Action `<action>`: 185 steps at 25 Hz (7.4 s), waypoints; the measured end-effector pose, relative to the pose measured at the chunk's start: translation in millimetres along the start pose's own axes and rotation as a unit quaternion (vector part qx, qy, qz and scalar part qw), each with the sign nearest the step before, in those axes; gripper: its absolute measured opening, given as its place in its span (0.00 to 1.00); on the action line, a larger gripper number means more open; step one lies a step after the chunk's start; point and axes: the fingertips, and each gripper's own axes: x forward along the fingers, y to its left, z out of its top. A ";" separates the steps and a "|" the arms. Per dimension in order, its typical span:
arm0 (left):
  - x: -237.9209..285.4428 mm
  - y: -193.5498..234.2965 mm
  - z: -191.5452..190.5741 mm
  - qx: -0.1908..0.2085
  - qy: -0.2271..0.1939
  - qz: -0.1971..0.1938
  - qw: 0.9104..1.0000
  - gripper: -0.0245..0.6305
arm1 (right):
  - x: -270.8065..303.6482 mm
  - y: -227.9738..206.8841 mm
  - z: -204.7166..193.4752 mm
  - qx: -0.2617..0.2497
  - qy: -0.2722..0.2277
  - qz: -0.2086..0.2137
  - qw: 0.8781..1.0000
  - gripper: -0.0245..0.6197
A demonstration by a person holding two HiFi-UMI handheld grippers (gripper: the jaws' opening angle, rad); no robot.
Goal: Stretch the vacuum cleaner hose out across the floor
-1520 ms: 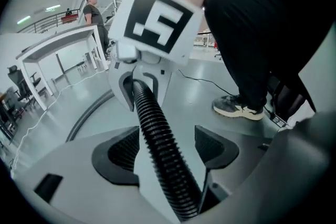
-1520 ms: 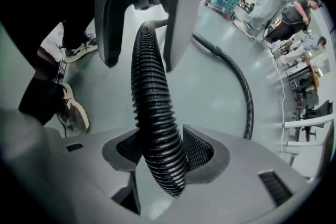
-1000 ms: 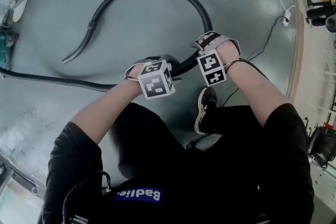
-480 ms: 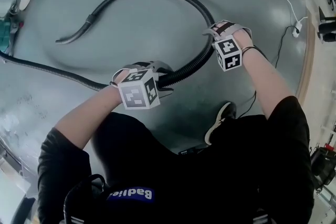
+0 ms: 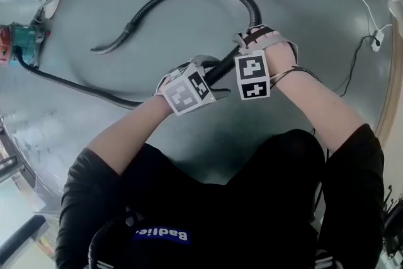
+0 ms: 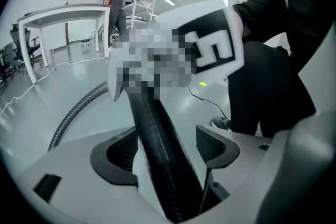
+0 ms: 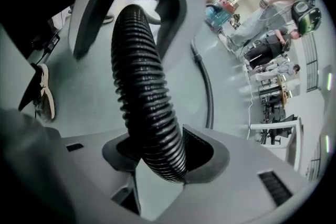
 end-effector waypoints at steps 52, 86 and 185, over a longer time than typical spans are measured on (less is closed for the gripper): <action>90.4 -138.2 116.9 0.027 0.021 -0.225 0.974 0.46 | 29.8 44.2 -233.2 -0.062 -0.077 -0.051 0.994 0.35; 177.8 -190.8 199.1 0.071 0.005 -0.349 0.934 0.48 | -25.1 130.9 -352.3 -0.093 0.015 -0.106 0.990 0.34; 260.9 -87.6 -90.5 0.194 0.310 -0.104 0.925 0.32 | -93.0 674.3 -654.6 0.975 0.139 -0.173 -0.012 0.28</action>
